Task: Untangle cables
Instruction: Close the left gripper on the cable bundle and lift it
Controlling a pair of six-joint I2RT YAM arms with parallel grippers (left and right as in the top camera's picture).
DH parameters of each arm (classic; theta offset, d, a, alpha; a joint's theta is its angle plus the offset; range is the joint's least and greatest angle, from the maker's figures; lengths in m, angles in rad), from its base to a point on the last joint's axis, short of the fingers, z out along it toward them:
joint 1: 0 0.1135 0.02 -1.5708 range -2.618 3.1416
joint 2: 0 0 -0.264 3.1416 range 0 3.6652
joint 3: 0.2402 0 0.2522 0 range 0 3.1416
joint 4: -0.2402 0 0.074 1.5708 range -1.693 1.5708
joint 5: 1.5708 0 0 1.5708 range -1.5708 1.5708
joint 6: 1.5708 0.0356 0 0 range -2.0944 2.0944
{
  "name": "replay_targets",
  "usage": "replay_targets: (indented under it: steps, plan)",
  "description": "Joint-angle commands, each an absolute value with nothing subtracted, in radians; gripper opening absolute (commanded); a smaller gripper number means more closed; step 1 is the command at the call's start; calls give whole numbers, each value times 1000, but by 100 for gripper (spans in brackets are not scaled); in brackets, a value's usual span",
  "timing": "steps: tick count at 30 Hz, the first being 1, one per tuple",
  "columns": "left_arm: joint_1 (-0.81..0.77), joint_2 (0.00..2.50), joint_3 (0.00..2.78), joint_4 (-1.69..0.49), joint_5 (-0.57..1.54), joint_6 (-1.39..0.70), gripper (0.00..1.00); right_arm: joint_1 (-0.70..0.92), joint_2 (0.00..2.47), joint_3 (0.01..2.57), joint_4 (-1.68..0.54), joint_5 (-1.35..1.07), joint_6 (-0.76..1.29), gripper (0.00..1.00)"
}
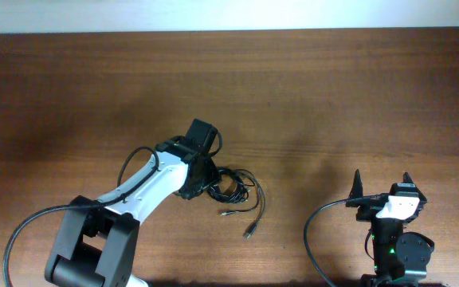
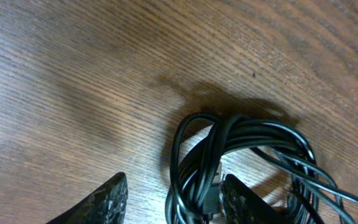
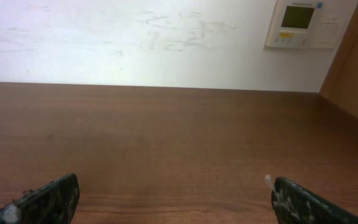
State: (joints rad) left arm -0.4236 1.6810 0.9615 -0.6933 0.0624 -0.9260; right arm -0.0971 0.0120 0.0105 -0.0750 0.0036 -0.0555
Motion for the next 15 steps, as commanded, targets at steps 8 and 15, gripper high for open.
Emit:
replay_targets:
  steps: [8, 15]
  plan:
    - [-430, 1751, 970, -655, 4, -978, 38, -92, 7, 6, -81, 12, -51, 98]
    - [-434, 1776, 971, -655, 60, -1001, 0, -92, 7, 6, -81, 12, -51, 98]
